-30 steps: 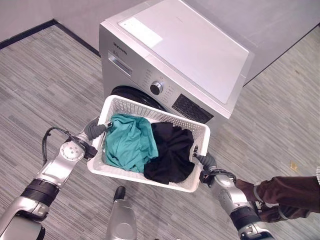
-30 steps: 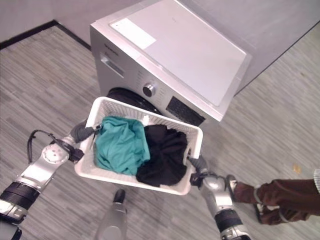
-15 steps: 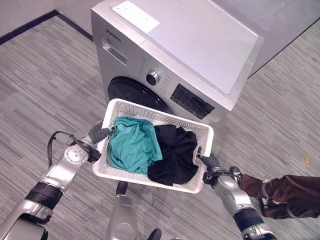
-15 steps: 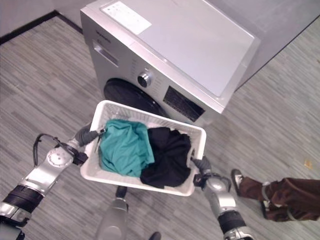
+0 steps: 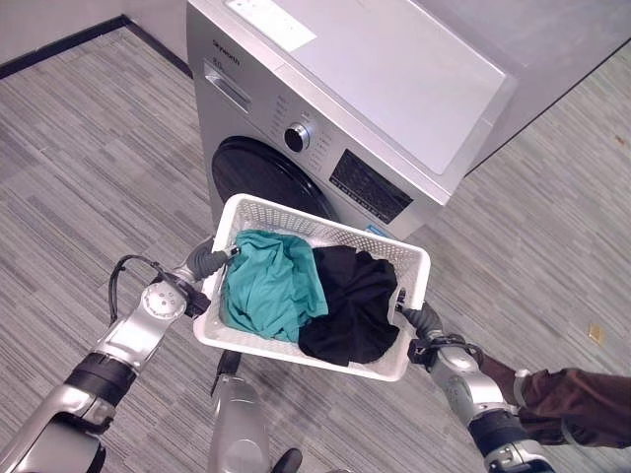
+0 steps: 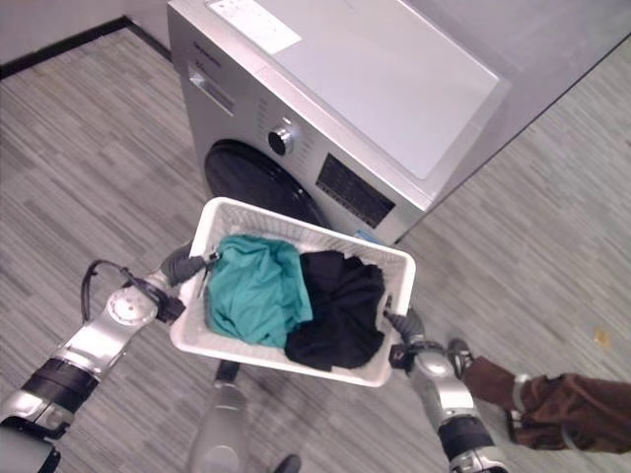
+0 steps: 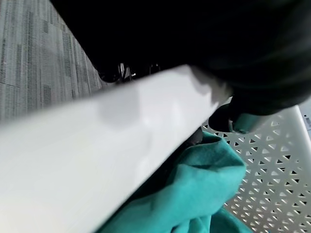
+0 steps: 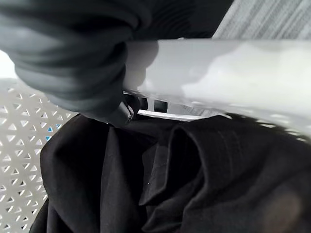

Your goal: Grab the laundry basket,head to the washer,open it,put in the laundry and shut it.

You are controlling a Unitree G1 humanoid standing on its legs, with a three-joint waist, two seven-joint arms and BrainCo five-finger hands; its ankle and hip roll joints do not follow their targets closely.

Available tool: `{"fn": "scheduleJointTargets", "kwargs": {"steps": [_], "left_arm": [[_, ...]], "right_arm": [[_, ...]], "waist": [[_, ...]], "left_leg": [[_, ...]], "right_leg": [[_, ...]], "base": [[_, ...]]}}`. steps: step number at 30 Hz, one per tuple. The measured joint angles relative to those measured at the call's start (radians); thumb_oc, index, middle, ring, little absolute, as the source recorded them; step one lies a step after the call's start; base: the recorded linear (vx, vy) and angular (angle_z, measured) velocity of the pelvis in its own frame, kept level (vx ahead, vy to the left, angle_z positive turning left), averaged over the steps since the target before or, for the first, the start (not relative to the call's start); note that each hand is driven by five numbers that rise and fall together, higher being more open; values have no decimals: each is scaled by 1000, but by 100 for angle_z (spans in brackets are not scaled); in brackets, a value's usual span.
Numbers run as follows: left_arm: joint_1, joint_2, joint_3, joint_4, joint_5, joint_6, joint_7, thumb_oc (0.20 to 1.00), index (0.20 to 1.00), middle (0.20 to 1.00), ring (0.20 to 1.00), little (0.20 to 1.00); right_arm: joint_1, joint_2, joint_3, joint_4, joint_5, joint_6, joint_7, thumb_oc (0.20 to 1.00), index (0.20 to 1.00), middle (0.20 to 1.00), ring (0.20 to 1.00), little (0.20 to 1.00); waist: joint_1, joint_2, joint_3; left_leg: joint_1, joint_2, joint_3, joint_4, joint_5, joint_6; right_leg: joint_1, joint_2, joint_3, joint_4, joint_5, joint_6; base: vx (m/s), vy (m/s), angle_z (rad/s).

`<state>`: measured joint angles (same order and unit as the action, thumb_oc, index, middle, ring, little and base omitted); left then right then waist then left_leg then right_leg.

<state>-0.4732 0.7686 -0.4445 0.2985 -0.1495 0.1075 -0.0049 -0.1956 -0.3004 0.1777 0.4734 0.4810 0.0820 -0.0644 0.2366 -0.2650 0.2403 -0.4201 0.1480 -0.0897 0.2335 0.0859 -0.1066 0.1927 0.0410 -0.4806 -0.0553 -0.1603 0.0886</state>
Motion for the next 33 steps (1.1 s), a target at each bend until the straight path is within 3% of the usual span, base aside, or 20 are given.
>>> {"fn": "scheduleJointTargets", "kwargs": {"steps": [3, 5, 7, 9, 10, 11, 12, 13, 14, 15, 17, 20, 23, 24, 25, 26, 30, 33], "left_arm": [[-6, -11, -4, -2, 0, 0, 2, 200, 200, 200, 200, 200], [-9, -38, -3, -2, 0, 0, 12, 200, 200, 200, 200, 200], [11, -38, -3, -1, 0, 3, 17, 200, 200, 200, 200, 200], [21, -65, -7, 12, -2, 3, 25, 200, 200, 200, 200, 200], [36, -65, -8, 21, -7, 3, 31, 200, 200, 200, 200, 200], [37, -53, -12, 38, -11, 3, 29, 200, 200, 200, 200, 200], [36, -55, -13, 58, -15, 3, 25, 200, 200, 200, 200, 200], [38, -58, -11, 63, -24, 3, 23, 200, 200, 200, 200, 200], [38, -113, -9, 65, -28, -1, 21, 200, 200, 200, 200, 200], [22, -132, -9, 68, -27, -4, 21, 200, 200, 200, 200, 200], [21, -140, -15, 71, -25, -2, 19, 200, 200, 200, 200, 200], [12, -134, -14, 70, -21, -2, 21, 200, 200, 200, 200, 200], [6, -99, -9, 70, -18, -2, 19, 200, 200, 200, 200, 200], [4, -92, -9, 69, -18, -2, 19, 200, 200, 200, 200, 200], [3, -94, -11, 60, -17, -2, 18, 200, 200, 200, 200, 200], [9, -99, -12, 52, -4, -2, 16, 200, 200, 200, 200, 200], [19, -94, -12, 52, 2, -2, 0, 200, 200, 200, 200, 200], [19, -98, -19, 52, 4, -2, -7, 200, 200, 200, 200, 200]], "right_arm": [[-2, -13, -2, 4, 23, -11, 0, 200, 200, 200, 200, 200], [-2, -27, -1, 18, 24, -21, 0, 200, 200, 200, 200, 200], [-3, -27, 3, 25, 23, -21, 0, 200, 200, 200, 200, 200], [-25, -38, 10, 68, 21, -27, 0, 200, 200, 200, 200, 200], [-47, -43, 33, 96, 17, -27, 0, 200, 200, 200, 200, 200], [-48, -38, 47, 102, 16, -25, 3, 200, 200, 200, 200, 200], [-43, -39, 49, 91, 14, -19, 8, 200, 200, 200, 200, 200], [-38, -41, 51, 86, 14, -17, 8, 200, 200, 200, 200, 200], [2, -65, 34, 74, 14, -17, 8, 200, 200, 200, 200, 200], [16, -62, 23, 75, 15, -17, 9, 200, 200, 200, 200, 200], [29, -59, -5, 65, 12, -15, 18, 200, 200, 200, 200, 200], [19, -46, -30, 50, -11, -14, 20, 200, 200, 200, 200, 200], [-5, -29, -20, 55, -25, -10, 26, 200, 200, 200, 200, 200], [-8, -25, -20, 56, -25, -10, 25, 200, 200, 200, 200, 200], [0, -24, -21, 57, -25, -10, 25, 200, 200, 200, 200, 200], [14, -23, -21, 61, -25, -10, 25, 200, 200, 200, 200, 200], [15, -22, -21, 65, -25, -10, 25, 200, 200, 200, 200, 200], [30, -22, -22, 67, -24, -10, 25, 200, 200, 200, 200, 200]], "waist": [[-1, -1, 0], [-3, 13, 9], [7, 20, 14], [15, 66, 46], [16, 82, 60], [15, 44, 61], [15, 42, 60], [14, 59, 61], [-29, 133, 44], [-53, 118, 49], [-75, 91, 30], [-68, 92, 18], [-48, 105, 18], [-41, 106, 17], [-43, 104, 14], [-27, 110, 2], [-24, 112, -2], [-31, 89, -17]], "left_leg": [[9, 0, -21, -59, 42, -10], [25, 2, -44, -155, 109, -3], [45, 17, -44, -187, 120, -1], [79, 32, -44, -194, 126, 6], [109, 32, -51, -202, 85, -39], [54, -21, -79, 5, 12, 29], [22, -27, -79, 197, -91, 63], [24, -16, -68, 247, -123, 63], [87, 15, -66, 182, -217, 5], [107, -6, -64, 139, -199, -9], [124, -61, -53, 53, -158, 33], [141, -91, -87, -11, -123, 67], [182, -93, -94, -74, -89, 77], [193, -100, -95, -78, -90, 77], [201, -124, -106, -79, -93, 72], [200, -119, -124, -77, -102, 59], [189, -110, -131, -61, -113, 47], [191, -116, -131, -61, -113, 46]], "right_leg": [[3, 15, 1, -19, 0, 0], [-2, 34, -3, -25, 5, -11], [-7, 36, -1, -15, 7, -16], [-18, 28, 5, 70, -4, -34], [-58, -16, 16, 164, -30, -84], [-55, -71, 53, 153, -38, -102], [-32, -88, 73, 104, -16, -73], [-14, -83, 86, 82, -7, -53], [18, -74, 81, 71, 8, -26], [13, -96, 62, 89, 8, -25], [-25, -152, 34, 129, 29, -48], [-63, -192, 1, 152, 25, -44], [-78, -178, 2, 36, 46, -11], [-80, -179, 1, 2, 73, -7], [-85, -188, 6, -12, 136, 13], [-72, -181, -9, -7, 136, 19], [-69, -162, -25, -1, 125, 1], [-64, -160, -33, 0, 126, 1]], "base": [[-150, -39, 26], [-172, 42, 35], [-217, 144, 2], [-131, 287, -24], [7, 297, -55], [61, 298, -77], [-36, 226, -71], [-22, 330, -53], [38, 288, -3], [102, 235, 24], [56, 199, 41], [18, 166, 29], [7, 108, 19], [11, 92, 42], [18, 113, 55], [21, 103, 56], [10, 30, 15], [6, -6, 7]]}}
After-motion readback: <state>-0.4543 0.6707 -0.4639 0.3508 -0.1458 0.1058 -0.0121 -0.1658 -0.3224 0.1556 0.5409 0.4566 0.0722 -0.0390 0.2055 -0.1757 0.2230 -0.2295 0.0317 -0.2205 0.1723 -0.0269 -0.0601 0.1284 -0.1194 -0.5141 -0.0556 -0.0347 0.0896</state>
